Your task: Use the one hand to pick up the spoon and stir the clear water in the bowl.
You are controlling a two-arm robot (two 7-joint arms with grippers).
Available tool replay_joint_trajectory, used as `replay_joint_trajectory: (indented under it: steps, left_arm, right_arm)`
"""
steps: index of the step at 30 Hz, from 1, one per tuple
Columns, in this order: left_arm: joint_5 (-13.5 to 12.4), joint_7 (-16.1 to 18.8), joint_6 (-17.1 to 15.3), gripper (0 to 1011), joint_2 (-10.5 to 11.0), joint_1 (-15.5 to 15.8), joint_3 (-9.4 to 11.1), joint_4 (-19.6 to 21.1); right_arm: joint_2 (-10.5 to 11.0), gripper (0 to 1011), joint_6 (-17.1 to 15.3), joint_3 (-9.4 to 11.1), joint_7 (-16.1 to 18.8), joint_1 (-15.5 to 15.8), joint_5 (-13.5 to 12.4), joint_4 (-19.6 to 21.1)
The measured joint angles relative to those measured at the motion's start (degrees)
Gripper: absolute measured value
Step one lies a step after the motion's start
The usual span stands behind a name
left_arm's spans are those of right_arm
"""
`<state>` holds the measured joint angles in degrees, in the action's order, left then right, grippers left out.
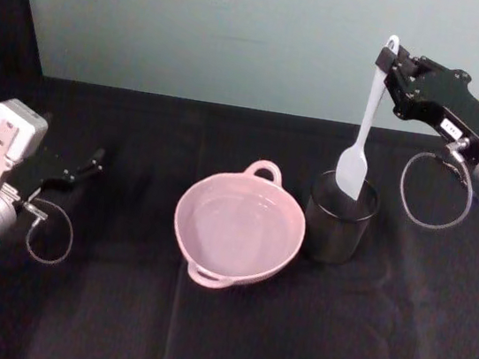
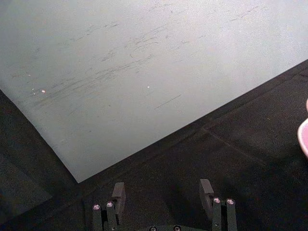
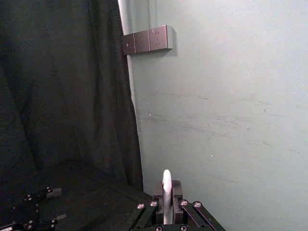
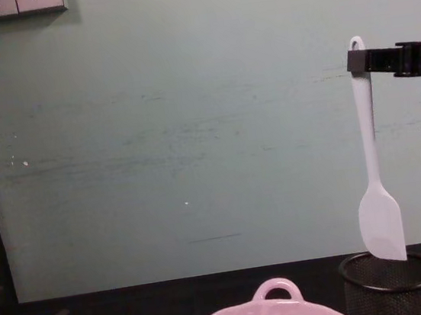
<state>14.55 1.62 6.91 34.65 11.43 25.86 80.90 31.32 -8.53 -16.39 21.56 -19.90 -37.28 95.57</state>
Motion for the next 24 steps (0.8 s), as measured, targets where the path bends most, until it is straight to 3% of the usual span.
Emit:
replay_joint_trajectory:
  steps: [17,24]
  left_arm:
    - [0.0,0.0,0.0,1011,0.0,0.0,0.0,0.0]
    - [0.0,0.0,0.0,1011,0.0,0.0,0.0,0.0]
  right_arm:
    - [0.0,110,0.1,0.0,0.0,0.1,0.0,-0.1]
    - [-0.9,110,-0.1,-0.8,0.6,-0.9,-1.3,0.2]
